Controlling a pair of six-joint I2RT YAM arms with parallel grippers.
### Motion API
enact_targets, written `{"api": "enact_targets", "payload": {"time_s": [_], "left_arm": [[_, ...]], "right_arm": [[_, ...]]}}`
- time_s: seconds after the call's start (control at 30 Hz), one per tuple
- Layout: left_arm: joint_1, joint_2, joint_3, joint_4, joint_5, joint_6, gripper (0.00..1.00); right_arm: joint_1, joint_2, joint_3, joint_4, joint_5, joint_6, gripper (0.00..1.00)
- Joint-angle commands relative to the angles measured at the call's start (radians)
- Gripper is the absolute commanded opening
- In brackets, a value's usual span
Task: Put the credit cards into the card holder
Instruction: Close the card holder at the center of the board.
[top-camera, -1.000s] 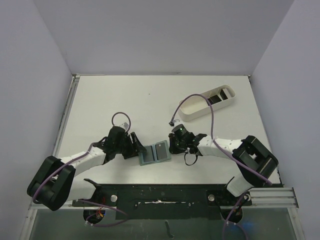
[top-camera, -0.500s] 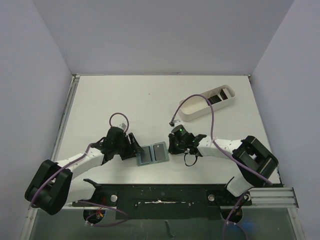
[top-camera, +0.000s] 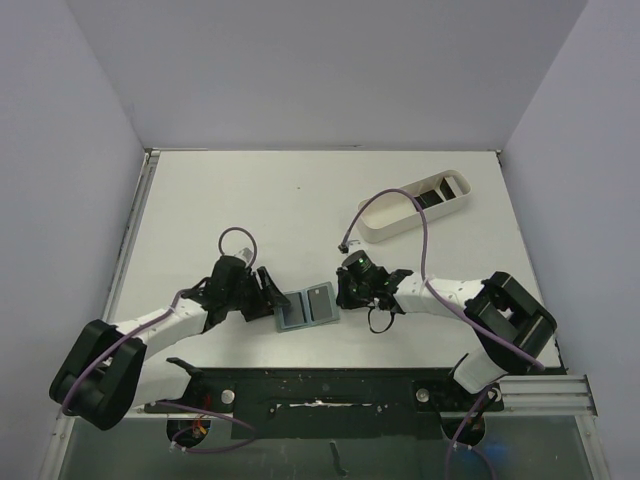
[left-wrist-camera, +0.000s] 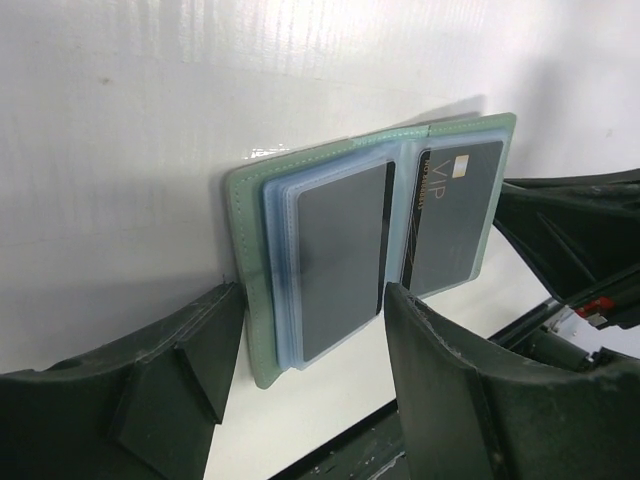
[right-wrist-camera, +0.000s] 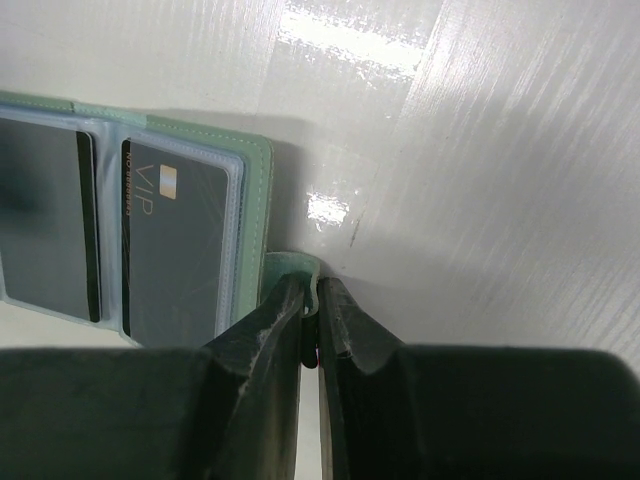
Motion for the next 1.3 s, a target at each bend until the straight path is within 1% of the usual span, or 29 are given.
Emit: {"api": "enact_targets", "payload": {"time_s": [0.0,0.1,0.33,0.5,0.7,1.17,1.27], "left_arm": [[0.008,0.035,-0.049,0.161,0.093,-0.061,0.57],[0.011,0.054,-0.065,0.258,0.159,-0.115,0.57],[0.011,0.006,-0.065,0.331,0.189,-0.18,0.56],[0.011,-0.049,-0.051,0.345,0.192,-0.216,0.55],[0.011,-0.08,-0.044,0.348,0.196,-0.231,0.52],[0.011,-0.062,-0.037,0.361,0.207,-0.226,0.48],[0.01,-0.048,-0.036,0.395,0.245,-0.238,0.48]], "right_arm": [[0.022,-0.001,-0.018,-0.013,0.013,0.008,0.09],[0.031,0.005,-0.014,-0.016,0.016,0.007,0.09],[0.044,0.009,-0.018,-0.01,0.022,0.018,0.09],[0.045,0.012,-0.017,-0.005,0.023,0.018,0.09],[0.047,0.017,-0.009,-0.006,0.023,0.014,0.09],[0.051,0.004,-0.003,-0.012,0.028,0.012,0.09],[0.052,0.0,-0.002,-0.009,0.028,0.012,0.09]]}}
